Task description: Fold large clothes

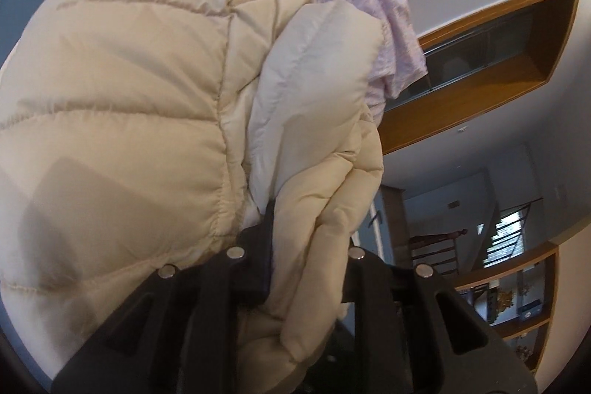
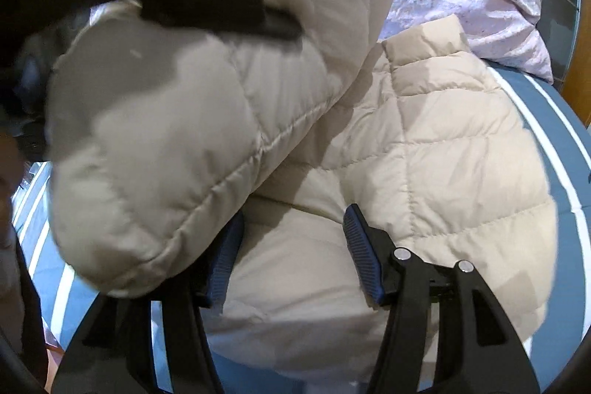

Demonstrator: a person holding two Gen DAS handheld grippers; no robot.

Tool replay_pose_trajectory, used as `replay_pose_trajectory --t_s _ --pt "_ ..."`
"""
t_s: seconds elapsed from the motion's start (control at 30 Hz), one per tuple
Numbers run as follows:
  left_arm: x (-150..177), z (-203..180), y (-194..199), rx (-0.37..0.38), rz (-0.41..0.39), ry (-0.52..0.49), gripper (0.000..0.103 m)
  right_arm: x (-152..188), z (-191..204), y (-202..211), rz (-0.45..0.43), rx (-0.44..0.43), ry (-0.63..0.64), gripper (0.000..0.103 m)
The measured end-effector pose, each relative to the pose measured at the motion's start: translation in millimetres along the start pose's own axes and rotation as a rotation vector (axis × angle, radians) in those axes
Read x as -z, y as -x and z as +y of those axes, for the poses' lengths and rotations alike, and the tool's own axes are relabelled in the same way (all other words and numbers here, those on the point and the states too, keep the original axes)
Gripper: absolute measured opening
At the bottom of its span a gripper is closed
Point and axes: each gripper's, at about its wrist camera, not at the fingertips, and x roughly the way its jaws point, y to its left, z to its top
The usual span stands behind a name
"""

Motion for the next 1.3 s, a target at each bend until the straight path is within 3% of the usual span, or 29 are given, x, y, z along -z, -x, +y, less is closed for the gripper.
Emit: replay_pose_trajectory --t_s 0.27,0.5,0.77,1.17,1.3 --pt "5.2 -6.3 -31.3 -0.082 0.056 -0.019 0.021 16.8 -38.3 44.2 -0.029 0.029 -0.021 0.058" --pt "6.1 -14.3 -43.6 -0.115 0.07 -0.034 0.021 22.1 -63.8 59.1 -0.039 0.053 -0.039 0.058" --pt "14.1 -33.8 -53.8 -0.133 0.07 -0.057 0.021 27.6 -85.5 35.2 0.034 0.064 -0.067 0.058" --pt "30.8 -62.8 -66.9 -0.172 0.073 -0.13 0.022 31.9 -90.6 32.5 0.029 0.049 -0.097 0.058" --pt "32.0 -65.2 -69.3 -0.181 0.071 -0.133 0.026 32.6 -91.3 33.2 0.029 0.042 -0.106 0.058"
